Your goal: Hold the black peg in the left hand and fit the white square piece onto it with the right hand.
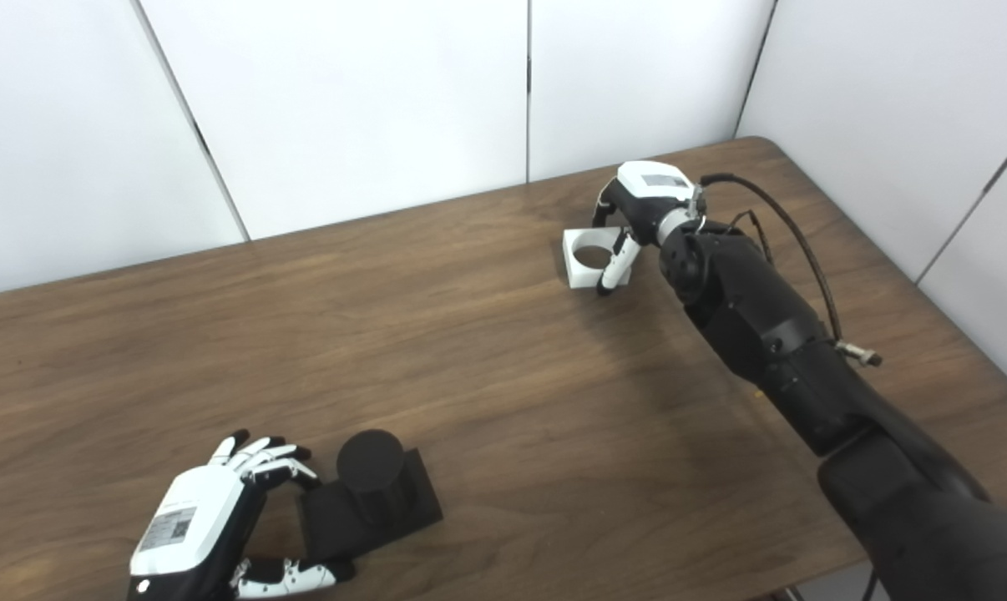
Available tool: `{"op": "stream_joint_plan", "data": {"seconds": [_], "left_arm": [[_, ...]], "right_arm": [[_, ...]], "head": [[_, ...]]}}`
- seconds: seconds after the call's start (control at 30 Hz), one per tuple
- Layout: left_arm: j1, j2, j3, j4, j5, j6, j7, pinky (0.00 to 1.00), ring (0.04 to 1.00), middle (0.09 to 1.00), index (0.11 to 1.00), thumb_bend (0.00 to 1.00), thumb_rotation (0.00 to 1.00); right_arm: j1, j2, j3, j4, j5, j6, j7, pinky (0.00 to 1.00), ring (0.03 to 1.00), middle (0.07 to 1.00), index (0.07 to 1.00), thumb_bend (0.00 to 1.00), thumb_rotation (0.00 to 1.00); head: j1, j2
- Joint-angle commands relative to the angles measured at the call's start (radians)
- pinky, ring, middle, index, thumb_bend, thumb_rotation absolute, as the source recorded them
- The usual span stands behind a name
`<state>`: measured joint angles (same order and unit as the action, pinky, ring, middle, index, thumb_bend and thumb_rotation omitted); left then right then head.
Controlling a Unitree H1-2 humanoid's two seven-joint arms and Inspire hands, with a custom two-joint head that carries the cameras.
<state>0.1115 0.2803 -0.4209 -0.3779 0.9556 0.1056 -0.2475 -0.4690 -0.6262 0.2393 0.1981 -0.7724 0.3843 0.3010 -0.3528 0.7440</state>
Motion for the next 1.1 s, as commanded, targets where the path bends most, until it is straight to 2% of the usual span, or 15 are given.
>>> {"op": "stream_joint_plan", "data": {"seconds": [0.0,0.2,0.4,0.57,0.77,0.9,1.07], "left_arm": [[0.010,0.018,-0.016,0.014,0.042,0.003,-0.052,0.98,0.889,0.815,0.487,0.52,0.05],[0.012,0.009,-0.023,0.018,0.057,0.001,-0.045,0.98,0.886,0.806,0.487,0.52,0.05],[0.011,-0.001,-0.030,0.021,0.072,0.005,-0.046,0.98,0.885,0.805,0.487,0.52,0.05],[0.011,-0.014,-0.037,0.024,0.080,0.007,-0.045,0.97,0.887,0.805,0.487,0.52,0.05],[0.008,-0.029,-0.051,0.023,0.101,0.016,-0.055,0.97,0.885,0.808,0.488,0.52,0.05],[0.003,-0.039,-0.057,0.025,0.109,0.024,-0.061,0.97,0.893,0.812,0.488,0.51,0.05],[-0.003,-0.051,-0.068,0.026,0.129,0.042,-0.071,0.98,0.895,0.810,0.488,0.51,0.05]], "right_arm": [[-0.020,-0.044,0.009,-0.057,-0.014,-0.008,0.031,0.82,0.875,0.793,0.486,0.52,0.13],[-0.033,-0.093,0.069,-0.290,-0.048,0.004,0.217,0.92,0.884,0.793,0.486,0.52,0.14],[-0.032,-0.087,0.068,-0.542,-0.092,0.004,0.347,0.92,0.874,0.781,0.485,0.52,0.14],[-0.030,-0.068,0.056,-0.710,-0.121,-0.003,0.450,0.91,0.867,0.783,0.486,0.52,0.14],[-0.021,-0.045,0.036,-0.840,-0.112,-0.031,0.506,0.92,0.872,0.772,0.484,0.53,0.14],[-0.032,-0.009,0.027,-0.929,-0.106,-0.014,0.571,0.94,0.881,0.776,0.483,0.53,0.14],[-0.043,0.044,0.001,-1.005,-0.072,-0.003,0.632,0.92,0.866,0.757,0.483,0.53,0.14]], "head": [[0.002,0.002],[0.025,0.012],[0.039,0.018],[0.062,0.026],[0.107,0.045],[0.139,0.059],[0.179,0.075]]}}
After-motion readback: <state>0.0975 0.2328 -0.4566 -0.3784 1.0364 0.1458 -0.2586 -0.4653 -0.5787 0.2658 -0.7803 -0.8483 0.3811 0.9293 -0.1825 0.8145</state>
